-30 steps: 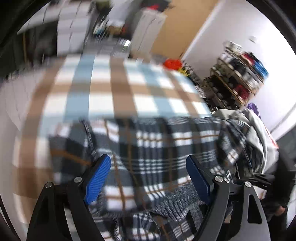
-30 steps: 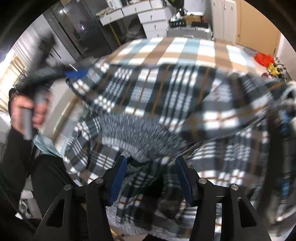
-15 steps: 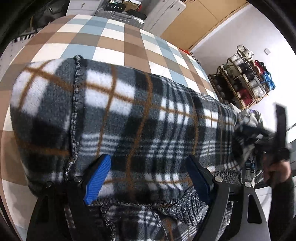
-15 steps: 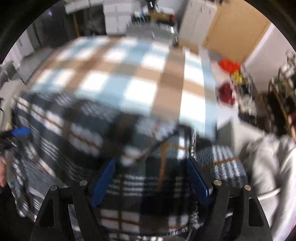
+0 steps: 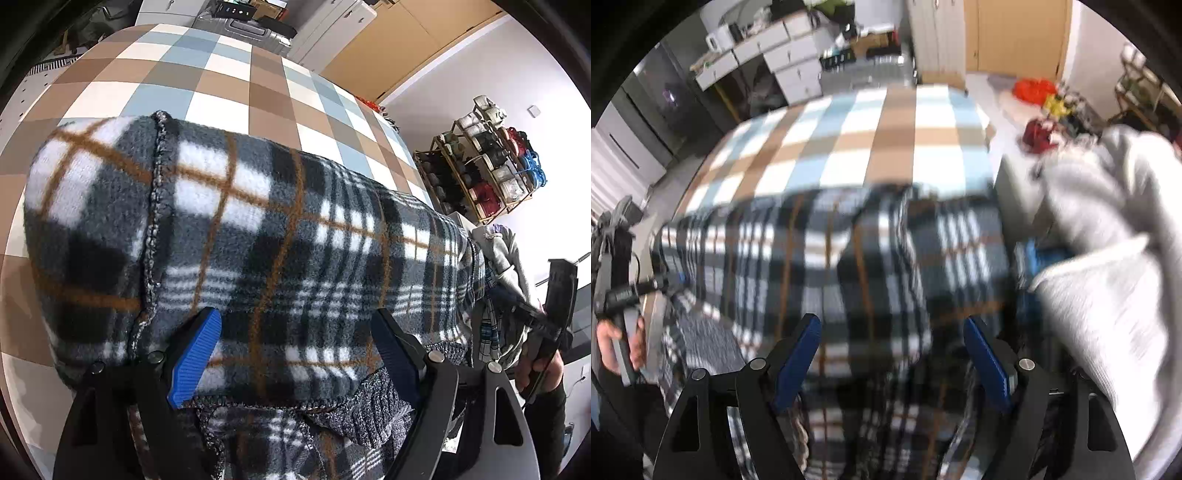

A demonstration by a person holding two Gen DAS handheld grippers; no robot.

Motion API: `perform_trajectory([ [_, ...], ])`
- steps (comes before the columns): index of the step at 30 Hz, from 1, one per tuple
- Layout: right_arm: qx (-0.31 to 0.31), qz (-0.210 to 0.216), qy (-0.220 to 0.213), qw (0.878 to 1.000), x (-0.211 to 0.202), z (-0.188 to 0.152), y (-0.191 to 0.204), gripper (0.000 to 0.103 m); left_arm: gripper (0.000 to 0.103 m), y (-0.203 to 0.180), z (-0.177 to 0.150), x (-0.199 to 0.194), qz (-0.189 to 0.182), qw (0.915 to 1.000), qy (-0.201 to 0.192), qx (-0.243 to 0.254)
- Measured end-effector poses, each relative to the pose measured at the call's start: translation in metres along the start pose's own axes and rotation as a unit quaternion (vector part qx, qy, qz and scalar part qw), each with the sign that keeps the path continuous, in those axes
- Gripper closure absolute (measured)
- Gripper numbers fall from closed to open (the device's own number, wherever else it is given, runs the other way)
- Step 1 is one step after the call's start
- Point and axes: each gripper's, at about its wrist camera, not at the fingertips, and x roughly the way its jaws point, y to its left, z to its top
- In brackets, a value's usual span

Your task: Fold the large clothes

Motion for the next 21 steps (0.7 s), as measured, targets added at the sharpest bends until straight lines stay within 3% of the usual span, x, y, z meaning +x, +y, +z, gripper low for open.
perform_trajectory([
  [4,-0.035,-0.04,-0.025,0.998,0.001,0.014,0.017,0.023,0.024,0.0,0.0,0.0,0.002,1.0,0.0,0.003],
  [6,-0.077,-0.115,-0.029,0.99,0.014,0.023,0.028,0.023,0.024,-0.003,0.0,0.001,0.007,1.0,0.0,0.007],
  [9,-0.104,-0.16,0.008,0.982,0.043,0.036,0.03,0.023,0.024,-0.008,-0.001,0.002,0.019,0.9996,0.001,0.02],
  [12,-0.1,-0.156,0.037,0.982,0.067,0.051,0.015,0.024,0.024,-0.011,0.0,0.004,0.028,0.9992,0.003,0.03],
  [13,-0.09,-0.151,0.041,0.984,0.072,0.054,0.011,0.03,0.024,-0.011,0.0,0.004,0.029,0.9991,0.002,0.032],
  [14,-0.077,-0.144,0.038,0.986,0.072,0.056,0.007,0.053,0.024,-0.011,0.0,0.005,0.03,0.999,0.001,0.033],
  [17,-0.047,-0.112,0.018,0.992,0.056,0.055,0.003,0.079,0.023,-0.01,0.001,0.007,0.03,0.9988,-0.001,0.038],
  [19,-0.029,-0.094,0.001,0.995,0.042,0.051,0.0,0.09,0.024,-0.009,0.001,0.006,0.03,0.9989,-0.001,0.036],
  [21,-0.006,-0.078,-0.027,0.997,0.027,0.046,-0.003,0.09,0.024,-0.01,0.001,0.006,0.033,0.9988,0.0,0.037],
])
